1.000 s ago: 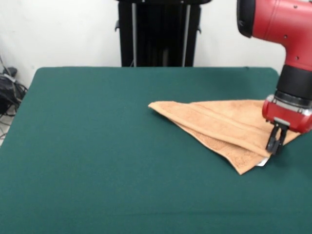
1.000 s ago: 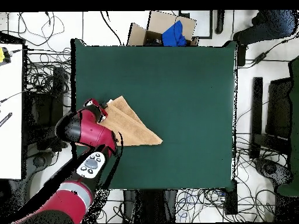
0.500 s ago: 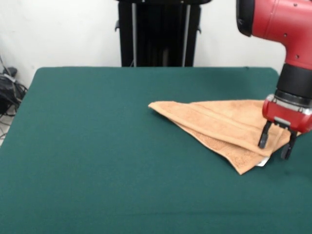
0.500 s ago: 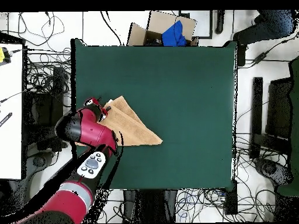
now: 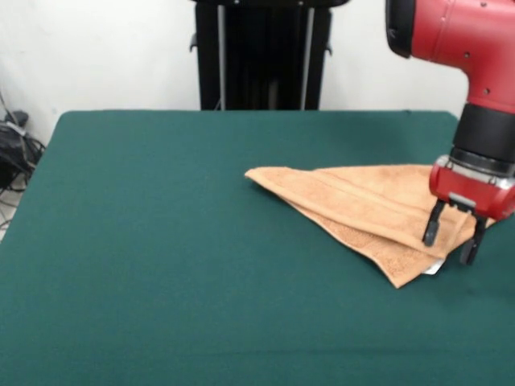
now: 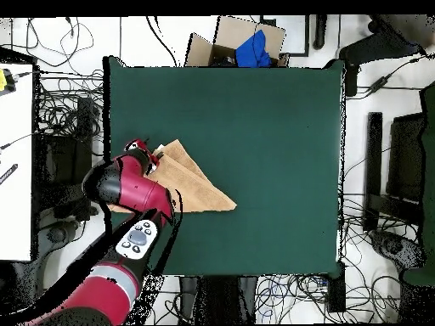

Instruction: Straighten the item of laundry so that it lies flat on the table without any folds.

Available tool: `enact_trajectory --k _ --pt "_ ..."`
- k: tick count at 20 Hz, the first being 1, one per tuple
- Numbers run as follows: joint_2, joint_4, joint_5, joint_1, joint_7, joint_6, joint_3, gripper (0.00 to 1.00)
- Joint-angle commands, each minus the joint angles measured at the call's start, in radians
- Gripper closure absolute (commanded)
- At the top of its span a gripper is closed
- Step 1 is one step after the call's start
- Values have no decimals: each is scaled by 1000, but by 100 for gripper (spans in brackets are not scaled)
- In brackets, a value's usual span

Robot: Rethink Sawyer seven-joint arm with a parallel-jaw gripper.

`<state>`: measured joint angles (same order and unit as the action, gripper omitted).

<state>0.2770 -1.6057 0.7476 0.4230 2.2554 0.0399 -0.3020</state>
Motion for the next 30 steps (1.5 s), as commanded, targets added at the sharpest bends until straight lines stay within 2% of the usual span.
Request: enact_trajectory --k 1,14,23,29,30 --pt "-14 -31 -11 -8 192 35 99 0" --pt "-72 7 30 33 171 -28 23 0" --pt "-151 50 99 108 194 -76 -65 0" --pt "-184 61 127 148 204 -82 -86 0" --pt "-181 57 129 146 202 -74 -79 100"
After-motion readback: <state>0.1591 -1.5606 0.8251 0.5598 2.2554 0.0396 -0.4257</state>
